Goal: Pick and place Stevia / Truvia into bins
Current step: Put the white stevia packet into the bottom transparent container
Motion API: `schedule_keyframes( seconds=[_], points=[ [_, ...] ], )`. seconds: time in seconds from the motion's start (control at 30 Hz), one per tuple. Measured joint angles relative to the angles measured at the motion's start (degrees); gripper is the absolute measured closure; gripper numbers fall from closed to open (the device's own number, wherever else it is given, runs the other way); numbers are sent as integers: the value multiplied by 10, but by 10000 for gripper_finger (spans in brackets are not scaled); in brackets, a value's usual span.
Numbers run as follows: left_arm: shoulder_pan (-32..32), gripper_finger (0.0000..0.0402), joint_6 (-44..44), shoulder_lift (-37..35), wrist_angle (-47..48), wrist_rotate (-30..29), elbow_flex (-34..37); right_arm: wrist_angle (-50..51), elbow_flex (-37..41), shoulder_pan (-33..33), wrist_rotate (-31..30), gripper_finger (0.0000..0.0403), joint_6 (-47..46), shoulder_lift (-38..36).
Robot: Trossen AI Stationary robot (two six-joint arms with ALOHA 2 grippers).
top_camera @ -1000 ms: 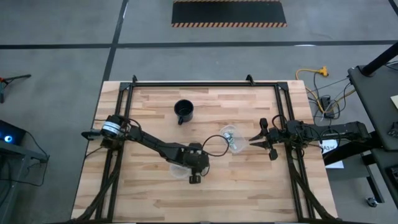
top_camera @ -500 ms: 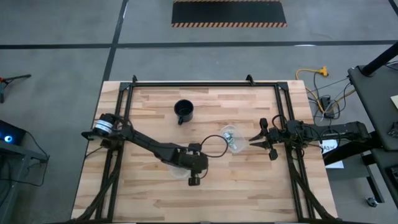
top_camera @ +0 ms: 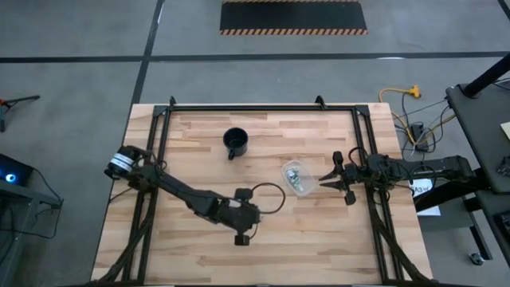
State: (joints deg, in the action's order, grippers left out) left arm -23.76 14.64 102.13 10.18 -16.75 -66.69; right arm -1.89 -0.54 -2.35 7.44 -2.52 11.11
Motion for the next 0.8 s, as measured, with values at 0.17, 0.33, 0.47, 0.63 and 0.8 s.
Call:
schedule_keyframes(
  seconds=[0.17,0.33,0.47,0.63,0.8],
  points=[
    [-9,393,48,0,53,-3,3,0,0,0,0,335,0,-1],
    [-26,396,75,0,94,-62,4,0,0,0,0,335,0,-1],
    [-34,398,75,-6,99,-63,3,0,0,0,0,335,0,-1],
    [-50,398,76,-24,105,-82,4,0,0,0,0,335,0,-1],
    [-74,398,104,-55,139,-121,3,0,0,0,0,335,1,-1]
  ],
)
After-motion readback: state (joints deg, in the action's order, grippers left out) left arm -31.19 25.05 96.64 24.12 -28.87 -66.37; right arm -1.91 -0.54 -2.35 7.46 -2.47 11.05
